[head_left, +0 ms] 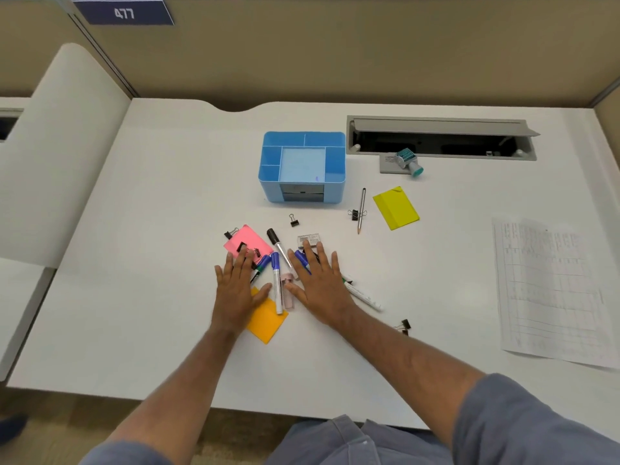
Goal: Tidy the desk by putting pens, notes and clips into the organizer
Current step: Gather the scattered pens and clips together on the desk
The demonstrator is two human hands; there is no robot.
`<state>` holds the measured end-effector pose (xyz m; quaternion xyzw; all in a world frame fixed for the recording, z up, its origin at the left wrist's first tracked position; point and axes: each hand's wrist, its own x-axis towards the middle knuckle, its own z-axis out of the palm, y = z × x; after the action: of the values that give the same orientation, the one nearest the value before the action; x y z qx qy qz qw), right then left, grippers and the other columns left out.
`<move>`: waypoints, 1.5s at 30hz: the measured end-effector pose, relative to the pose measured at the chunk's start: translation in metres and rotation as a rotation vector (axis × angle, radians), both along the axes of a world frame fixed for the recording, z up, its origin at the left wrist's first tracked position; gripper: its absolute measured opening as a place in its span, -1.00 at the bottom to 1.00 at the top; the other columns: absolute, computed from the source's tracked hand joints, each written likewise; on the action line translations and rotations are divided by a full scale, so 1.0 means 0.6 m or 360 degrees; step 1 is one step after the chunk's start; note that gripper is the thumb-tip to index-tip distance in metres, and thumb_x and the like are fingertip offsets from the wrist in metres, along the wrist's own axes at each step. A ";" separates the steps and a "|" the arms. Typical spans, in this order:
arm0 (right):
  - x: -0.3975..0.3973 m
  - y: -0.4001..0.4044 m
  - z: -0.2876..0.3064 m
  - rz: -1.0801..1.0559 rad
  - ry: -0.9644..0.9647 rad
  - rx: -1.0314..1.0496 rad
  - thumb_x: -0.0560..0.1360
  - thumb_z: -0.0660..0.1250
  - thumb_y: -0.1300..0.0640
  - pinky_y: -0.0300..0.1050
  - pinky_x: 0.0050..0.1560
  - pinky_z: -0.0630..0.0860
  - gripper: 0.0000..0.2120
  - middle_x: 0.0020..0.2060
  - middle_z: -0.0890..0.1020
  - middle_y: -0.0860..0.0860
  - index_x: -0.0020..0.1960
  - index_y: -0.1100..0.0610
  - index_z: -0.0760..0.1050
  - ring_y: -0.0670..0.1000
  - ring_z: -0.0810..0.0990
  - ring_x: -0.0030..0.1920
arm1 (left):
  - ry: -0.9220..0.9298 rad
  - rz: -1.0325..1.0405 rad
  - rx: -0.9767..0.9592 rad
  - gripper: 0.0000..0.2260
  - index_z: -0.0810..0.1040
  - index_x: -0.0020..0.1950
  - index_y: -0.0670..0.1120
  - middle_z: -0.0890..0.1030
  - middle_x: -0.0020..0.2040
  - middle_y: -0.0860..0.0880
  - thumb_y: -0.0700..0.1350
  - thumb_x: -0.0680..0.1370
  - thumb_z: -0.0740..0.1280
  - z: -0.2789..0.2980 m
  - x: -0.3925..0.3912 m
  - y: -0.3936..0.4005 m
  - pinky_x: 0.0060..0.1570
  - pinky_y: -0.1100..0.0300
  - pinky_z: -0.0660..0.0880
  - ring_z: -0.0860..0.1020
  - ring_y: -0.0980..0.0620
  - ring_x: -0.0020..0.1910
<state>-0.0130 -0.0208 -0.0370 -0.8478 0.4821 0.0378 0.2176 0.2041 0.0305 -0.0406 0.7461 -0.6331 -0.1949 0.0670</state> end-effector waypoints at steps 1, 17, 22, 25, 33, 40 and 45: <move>-0.007 -0.003 0.006 -0.0004 -0.0050 -0.0005 0.69 -0.02 -0.31 0.30 0.63 -0.17 -0.31 0.70 -0.15 0.08 0.70 -0.10 -0.18 0.20 -0.20 0.68 | 0.0044 0.0026 -0.0047 -0.28 -0.02 0.68 -0.05 -0.01 0.69 -0.01 0.11 0.65 0.28 0.001 0.000 0.000 0.61 -0.15 -0.19 -0.13 -0.06 0.66; -0.326 0.138 -0.030 -0.0226 0.0023 -0.0216 0.65 0.03 -0.39 0.17 0.64 -0.01 -0.20 0.70 -0.03 0.12 0.71 0.05 -0.03 0.16 -0.05 0.69 | -0.0100 -0.0408 -0.0249 -0.29 -0.04 0.69 0.00 -0.12 0.69 -0.02 0.35 0.65 0.01 0.000 -0.239 -0.054 0.61 -0.20 -0.12 -0.22 -0.11 0.66; -0.315 0.117 -0.032 -0.0202 0.0121 -0.0221 0.64 0.05 -0.34 0.24 0.60 0.13 -0.23 0.66 0.10 0.20 0.68 0.12 0.09 0.25 0.10 0.65 | -0.0218 -0.0480 -0.0136 -0.35 -0.01 0.68 0.09 -0.12 0.69 -0.03 0.35 0.65 -0.06 -0.005 -0.256 -0.058 0.60 -0.23 -0.18 -0.23 -0.14 0.65; -0.307 0.100 -0.029 -0.0193 0.0124 -0.0199 0.64 0.05 -0.33 0.27 0.60 0.17 -0.24 0.65 0.12 0.21 0.67 0.12 0.08 0.26 0.11 0.65 | -0.0199 -0.0490 -0.0082 -0.41 0.08 0.67 0.10 -0.05 0.69 -0.03 0.28 0.67 0.01 -0.007 -0.253 -0.052 0.59 -0.23 -0.16 -0.17 -0.15 0.66; -0.241 0.058 -0.022 0.0163 0.0106 -0.0122 0.65 0.02 -0.37 0.20 0.66 -0.05 -0.20 0.68 -0.02 0.15 0.69 0.11 -0.03 0.21 -0.09 0.67 | -0.0191 -0.0495 -0.0091 -0.40 0.13 0.66 -0.01 -0.02 0.68 -0.04 0.24 0.68 0.07 -0.005 -0.228 -0.040 0.61 -0.14 -0.18 -0.14 -0.10 0.66; -0.162 0.043 -0.025 0.0296 0.0126 -0.0169 0.66 0.07 -0.32 0.25 0.64 0.04 -0.20 0.66 0.03 0.19 0.68 0.18 0.02 0.23 0.01 0.66 | -0.0140 -0.0401 -0.0076 -0.45 0.11 0.67 -0.01 -0.06 0.68 -0.01 0.16 0.71 0.08 -0.008 -0.187 -0.039 0.62 -0.13 -0.18 -0.16 -0.09 0.66; -0.122 0.031 -0.028 0.0386 0.0161 -0.0141 0.68 -0.01 -0.32 0.21 0.65 -0.13 -0.21 0.68 -0.11 0.14 0.70 0.15 -0.12 0.19 -0.15 0.67 | -0.0135 -0.0327 -0.0083 -0.44 0.10 0.67 -0.01 -0.07 0.69 -0.02 0.17 0.71 0.04 -0.010 -0.147 -0.035 0.62 -0.13 -0.16 -0.17 -0.09 0.66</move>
<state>-0.0861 -0.0024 -0.0540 -0.9056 0.3877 0.0851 0.1492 0.1159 0.0094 -0.0466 0.6828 -0.7134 -0.1525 0.0392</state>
